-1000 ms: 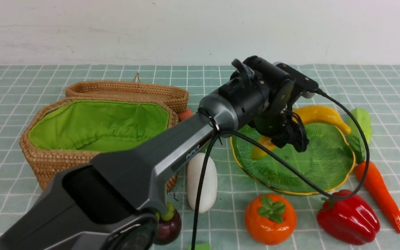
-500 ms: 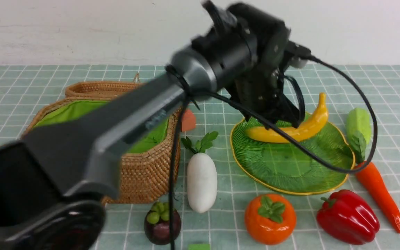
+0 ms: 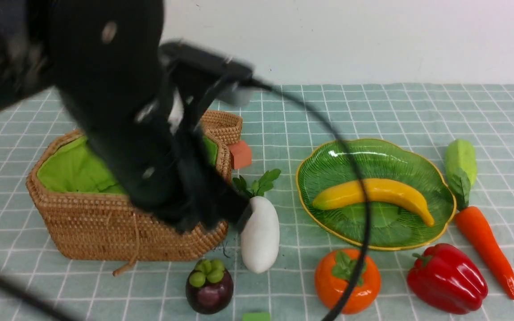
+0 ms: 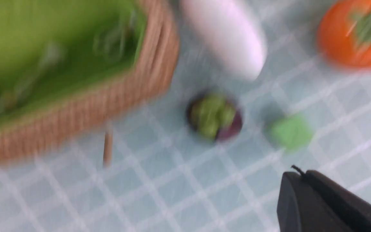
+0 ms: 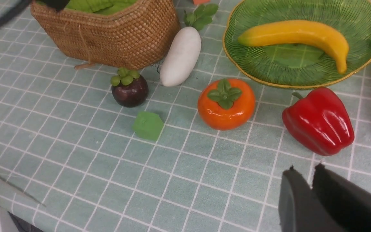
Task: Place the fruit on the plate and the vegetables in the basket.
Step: Grab a mangosteen with your left arm and put it on the plate on the right
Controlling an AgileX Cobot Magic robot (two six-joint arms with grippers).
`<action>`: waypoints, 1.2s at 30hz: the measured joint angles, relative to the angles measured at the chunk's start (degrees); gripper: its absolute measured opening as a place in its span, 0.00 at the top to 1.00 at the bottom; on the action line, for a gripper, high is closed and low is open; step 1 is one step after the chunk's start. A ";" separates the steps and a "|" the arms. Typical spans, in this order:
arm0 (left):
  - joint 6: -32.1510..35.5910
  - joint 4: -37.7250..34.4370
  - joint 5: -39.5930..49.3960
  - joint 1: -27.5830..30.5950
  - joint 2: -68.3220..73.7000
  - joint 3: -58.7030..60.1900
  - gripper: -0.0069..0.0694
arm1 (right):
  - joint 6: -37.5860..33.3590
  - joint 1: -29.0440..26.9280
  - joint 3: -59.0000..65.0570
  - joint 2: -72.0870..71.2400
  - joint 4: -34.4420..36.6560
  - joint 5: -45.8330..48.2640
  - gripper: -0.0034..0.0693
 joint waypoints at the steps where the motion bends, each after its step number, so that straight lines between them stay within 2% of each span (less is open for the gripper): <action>1: -1.82 0.11 -3.27 0.00 -2.60 7.38 0.93 | 0.00 0.00 0.00 0.00 0.00 0.00 0.83; 2: -2.22 0.11 -4.40 0.00 -3.04 8.23 0.93 | 0.00 0.00 0.00 0.00 0.00 0.00 0.83; 3: -3.70 0.11 -9.33 0.00 -3.89 14.83 0.92 | -0.05 0.00 0.00 0.00 0.00 -0.29 0.83; 4: -3.70 0.11 -9.99 0.00 -3.89 14.83 0.91 | -0.05 0.00 0.00 0.00 0.00 -0.39 0.83; 5: -4.91 0.17 -16.68 0.00 -3.12 20.03 0.85 | -0.05 0.00 0.00 0.00 0.00 -1.04 0.83; 7: -5.80 0.17 -22.22 0.00 -1.53 22.91 0.75 | -0.10 0.00 0.00 0.00 0.15 -1.97 0.83; 10: -7.48 1.14 -28.48 0.00 1.56 23.80 0.55 | -0.10 0.00 0.00 0.00 1.01 -3.01 0.83; 11: -7.78 1.29 -28.87 0.00 1.79 23.85 0.53 | -0.16 0.00 0.00 0.00 1.18 -3.03 0.83; 12: -9.46 2.71 -31.45 0.00 3.26 23.85 0.42 | -0.16 0.00 0.00 0.00 1.70 -3.14 0.83; 15: -15.77 7.36 -34.81 0.00 6.80 23.85 0.20 | -0.16 0.00 0.00 0.00 3.19 -3.14 0.83; 16: -16.84 7.72 -35.04 0.00 7.27 23.85 0.19 | -0.16 0.00 0.00 0.00 3.19 -3.14 0.83; 17: -20.79 11.08 -35.62 0.00 8.88 23.85 0.13 | -0.16 0.00 0.00 0.00 3.77 -3.08 0.83; 18: -23.58 13.42 -35.99 0.00 9.95 23.85 0.10 | -0.21 0.00 0.00 0.00 4.12 -3.04 0.83; 21: -31.48 19.82 -37.25 0.00 12.42 23.85 0.08 | -1.19 0.00 0.00 0.00 5.18 -2.75 0.83; 25: -36.11 22.68 -39.68 0.00 14.50 23.85 0.11 | -2.58 0.00 0.00 0.00 6.84 -2.61 0.83; 33: -37.13 23.08 -41.93 0.00 17.29 23.63 0.20 | -3.01 0.00 0.00 0.00 7.74 -2.54 0.83; 36: -37.19 22.64 -41.71 0.00 17.29 23.63 0.21 | -3.08 0.00 0.00 0.00 7.86 -2.54 0.83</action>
